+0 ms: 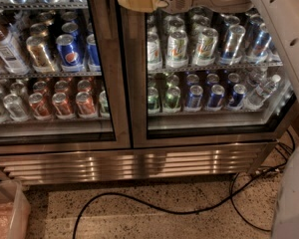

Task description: Open right fridge door

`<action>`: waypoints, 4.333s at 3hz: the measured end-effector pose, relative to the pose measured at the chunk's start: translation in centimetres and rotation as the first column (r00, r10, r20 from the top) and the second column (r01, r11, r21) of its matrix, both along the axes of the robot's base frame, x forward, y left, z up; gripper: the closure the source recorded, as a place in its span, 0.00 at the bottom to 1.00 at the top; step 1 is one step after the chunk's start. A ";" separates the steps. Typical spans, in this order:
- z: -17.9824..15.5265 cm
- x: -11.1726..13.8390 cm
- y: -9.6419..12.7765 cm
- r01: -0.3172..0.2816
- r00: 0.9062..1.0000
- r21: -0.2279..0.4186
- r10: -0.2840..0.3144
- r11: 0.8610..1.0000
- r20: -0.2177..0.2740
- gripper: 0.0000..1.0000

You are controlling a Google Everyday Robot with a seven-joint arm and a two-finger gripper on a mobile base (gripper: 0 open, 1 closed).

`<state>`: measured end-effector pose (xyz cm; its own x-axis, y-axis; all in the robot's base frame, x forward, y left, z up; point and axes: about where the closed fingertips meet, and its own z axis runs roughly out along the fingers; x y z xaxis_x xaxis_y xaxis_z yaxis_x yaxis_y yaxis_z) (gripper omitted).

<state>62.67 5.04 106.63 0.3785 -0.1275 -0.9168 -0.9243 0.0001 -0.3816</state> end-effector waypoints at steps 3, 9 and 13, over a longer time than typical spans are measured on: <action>0.1 0.2 0.0 0.000 1.000 -0.002 0.000 1.000 -0.008 1.00; 0.6 0.1 -0.2 0.012 1.000 -0.010 -0.012 1.000 -0.023 1.00; 2.2 0.0 0.0 0.079 0.995 0.028 -0.078 0.996 -0.056 1.00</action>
Offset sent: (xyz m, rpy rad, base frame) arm -0.1297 0.0460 0.0261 -0.0487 0.1731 -0.0103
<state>62.64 5.00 108.81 0.3174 -0.1269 -0.9398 -0.9406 0.0841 -0.3291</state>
